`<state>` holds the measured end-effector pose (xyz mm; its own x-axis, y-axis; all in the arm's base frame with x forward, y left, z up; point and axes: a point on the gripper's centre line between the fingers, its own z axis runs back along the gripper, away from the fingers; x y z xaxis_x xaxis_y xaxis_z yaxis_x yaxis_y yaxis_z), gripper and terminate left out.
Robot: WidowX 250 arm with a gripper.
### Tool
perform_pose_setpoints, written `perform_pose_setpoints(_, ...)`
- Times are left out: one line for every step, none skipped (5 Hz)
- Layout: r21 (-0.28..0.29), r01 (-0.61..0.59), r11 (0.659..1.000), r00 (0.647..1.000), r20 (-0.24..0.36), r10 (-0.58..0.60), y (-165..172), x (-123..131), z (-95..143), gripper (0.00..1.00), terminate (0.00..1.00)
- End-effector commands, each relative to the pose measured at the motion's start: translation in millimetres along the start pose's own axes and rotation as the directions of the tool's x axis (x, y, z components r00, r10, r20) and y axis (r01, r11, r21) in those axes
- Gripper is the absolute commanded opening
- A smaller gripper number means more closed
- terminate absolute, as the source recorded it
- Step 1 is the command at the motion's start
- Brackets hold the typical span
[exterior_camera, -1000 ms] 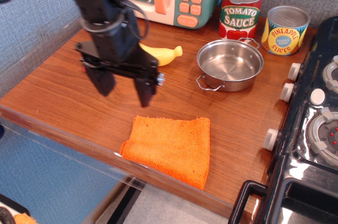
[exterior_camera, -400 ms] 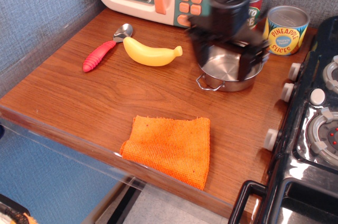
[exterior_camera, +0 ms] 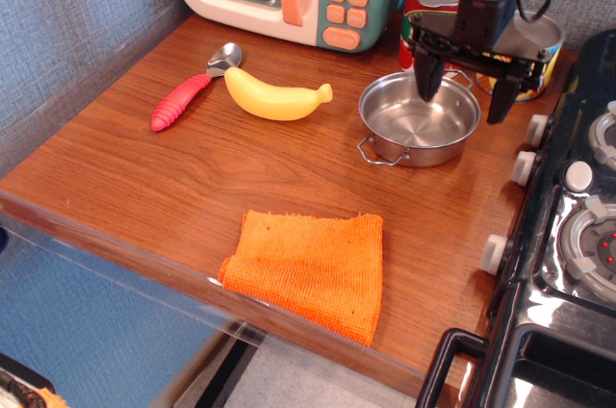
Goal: Move the pot to the bottom left of the table.
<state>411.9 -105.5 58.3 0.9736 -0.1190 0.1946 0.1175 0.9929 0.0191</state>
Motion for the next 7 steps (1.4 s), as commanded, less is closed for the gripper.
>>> perform_pose_setpoints(-0.011,-0.025,1.0,0.999,-0.042,0.025,-4.5,-0.6,-26.5,1.0,0.0)
perform_pose_setpoints(0.007,-0.031,0.999,0.996,-0.078,0.032,-2.4,-6.6,-43.8,1.0,0.0)
perform_pose_setpoints(0.011,-0.05,0.999,0.996,-0.068,0.05,-2.3,-11.6,-47.6,0.0,0.0)
perform_pose_setpoints(0.014,-0.043,0.999,0.997,-0.07,0.044,-4.5,-13.0,-44.8,0.0,0.0)
perform_pose_setpoints(0.008,-0.044,0.999,0.997,-0.065,0.044,-5.2,-14.3,-40.9,0.0,0.0)
perform_pose_setpoints(0.005,-0.051,0.999,0.997,-0.056,0.051,-7.9,-14.4,-36.0,0.0,0.0)
perform_pose_setpoints(-0.01,-0.081,0.997,0.996,-0.049,0.08,-9.9,-16.5,-32.1,0.0,0.0)
